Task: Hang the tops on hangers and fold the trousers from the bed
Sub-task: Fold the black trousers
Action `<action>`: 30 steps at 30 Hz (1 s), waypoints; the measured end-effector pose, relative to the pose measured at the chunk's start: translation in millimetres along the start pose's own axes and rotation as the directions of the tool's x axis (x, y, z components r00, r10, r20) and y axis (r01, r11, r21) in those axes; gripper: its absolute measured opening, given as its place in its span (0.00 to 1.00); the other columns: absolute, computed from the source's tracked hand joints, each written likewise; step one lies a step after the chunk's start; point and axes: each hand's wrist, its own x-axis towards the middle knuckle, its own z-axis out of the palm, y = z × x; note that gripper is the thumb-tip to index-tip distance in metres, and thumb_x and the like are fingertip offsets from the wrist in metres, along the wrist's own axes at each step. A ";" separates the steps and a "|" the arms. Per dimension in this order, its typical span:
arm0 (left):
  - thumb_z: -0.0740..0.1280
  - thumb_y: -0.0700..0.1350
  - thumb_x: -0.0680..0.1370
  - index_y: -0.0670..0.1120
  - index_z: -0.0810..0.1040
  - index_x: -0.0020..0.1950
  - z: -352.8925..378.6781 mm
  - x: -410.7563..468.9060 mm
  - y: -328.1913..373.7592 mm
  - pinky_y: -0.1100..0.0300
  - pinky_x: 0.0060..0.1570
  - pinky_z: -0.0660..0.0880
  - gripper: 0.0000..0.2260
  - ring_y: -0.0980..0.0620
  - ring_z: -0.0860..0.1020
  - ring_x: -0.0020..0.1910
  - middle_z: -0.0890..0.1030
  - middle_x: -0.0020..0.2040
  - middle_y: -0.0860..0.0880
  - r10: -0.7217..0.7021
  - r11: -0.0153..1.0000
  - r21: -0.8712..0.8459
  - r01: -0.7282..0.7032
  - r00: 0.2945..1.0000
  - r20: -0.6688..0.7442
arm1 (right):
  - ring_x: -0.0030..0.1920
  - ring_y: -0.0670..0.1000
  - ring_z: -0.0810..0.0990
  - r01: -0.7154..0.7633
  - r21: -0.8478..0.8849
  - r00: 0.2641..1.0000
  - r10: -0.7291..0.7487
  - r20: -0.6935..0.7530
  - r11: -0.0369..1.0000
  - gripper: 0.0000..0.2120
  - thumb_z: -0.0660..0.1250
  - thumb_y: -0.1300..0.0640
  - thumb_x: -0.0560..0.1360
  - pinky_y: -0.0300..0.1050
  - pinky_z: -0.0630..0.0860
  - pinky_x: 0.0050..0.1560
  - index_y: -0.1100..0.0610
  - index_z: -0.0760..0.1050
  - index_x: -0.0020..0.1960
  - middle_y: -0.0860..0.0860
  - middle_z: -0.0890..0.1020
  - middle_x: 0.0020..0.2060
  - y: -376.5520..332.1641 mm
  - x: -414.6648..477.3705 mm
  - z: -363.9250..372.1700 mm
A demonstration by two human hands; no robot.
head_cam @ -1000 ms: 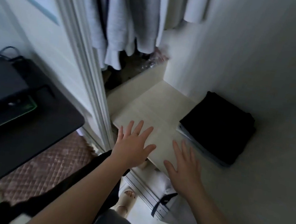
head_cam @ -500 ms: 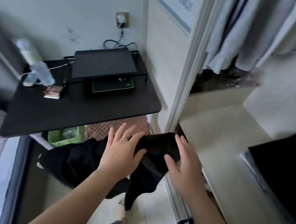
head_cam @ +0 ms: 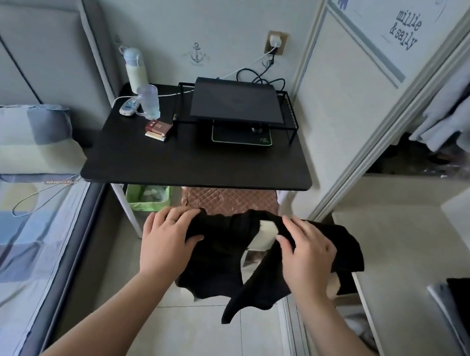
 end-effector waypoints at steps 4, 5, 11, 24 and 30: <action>0.75 0.49 0.75 0.53 0.81 0.67 -3.5 6.8 -19.5 0.45 0.66 0.70 0.19 0.45 0.75 0.62 0.82 0.62 0.55 0.097 0.987 -0.131 -0.096 0.995 0.004 | 0.59 0.54 0.82 0.075 0.024 0.994 -0.073 -0.077 0.997 0.15 0.75 0.61 0.74 0.56 0.78 0.54 0.56 0.83 0.61 0.50 0.85 0.57 4.3 1.4 2.8; 0.75 0.47 0.75 0.52 0.82 0.66 -3.0 6.9 -23.9 0.45 0.65 0.71 0.19 0.45 0.76 0.61 0.82 0.62 0.55 0.117 0.980 -0.163 -0.117 0.993 -0.008 | 0.58 0.54 0.82 0.079 0.024 0.993 -0.076 -0.093 0.997 0.14 0.74 0.63 0.74 0.55 0.79 0.53 0.56 0.84 0.59 0.49 0.85 0.56 4.2 0.8 2.6; 0.71 0.44 0.79 0.49 0.85 0.56 -12.4 10.1 -31.0 0.50 0.52 0.76 0.07 0.45 0.79 0.52 0.85 0.52 0.53 0.125 0.940 -0.309 -0.142 0.989 -0.075 | 0.50 0.55 0.84 -0.056 0.077 0.992 0.064 -0.107 0.995 0.07 0.68 0.61 0.79 0.46 0.77 0.43 0.57 0.83 0.55 0.48 0.85 0.50 -16.0 1.2 -8.3; 0.66 0.49 0.81 0.56 0.78 0.54 -144.6 -1.6 -193.9 0.50 0.48 0.76 0.03 0.47 0.80 0.48 0.83 0.46 0.54 -0.376 0.812 -0.574 0.108 0.848 -0.373 | 0.49 0.52 0.82 0.394 0.422 0.919 -0.352 -0.175 0.817 0.07 0.68 0.63 0.79 0.53 0.79 0.51 0.60 0.83 0.54 0.48 0.83 0.45 -253.0 31.3 -27.4; 0.64 0.50 0.81 0.61 0.78 0.53 -215.0 -64.3 -313.6 0.67 0.43 0.70 0.06 0.64 0.76 0.44 0.80 0.42 0.69 -0.581 0.750 -0.622 0.225 0.674 -0.457 | 0.47 0.49 0.82 0.507 0.572 0.831 -0.542 -0.124 0.645 0.07 0.69 0.64 0.78 0.47 0.78 0.50 0.60 0.83 0.54 0.48 0.84 0.46 -390.6 3.4 23.5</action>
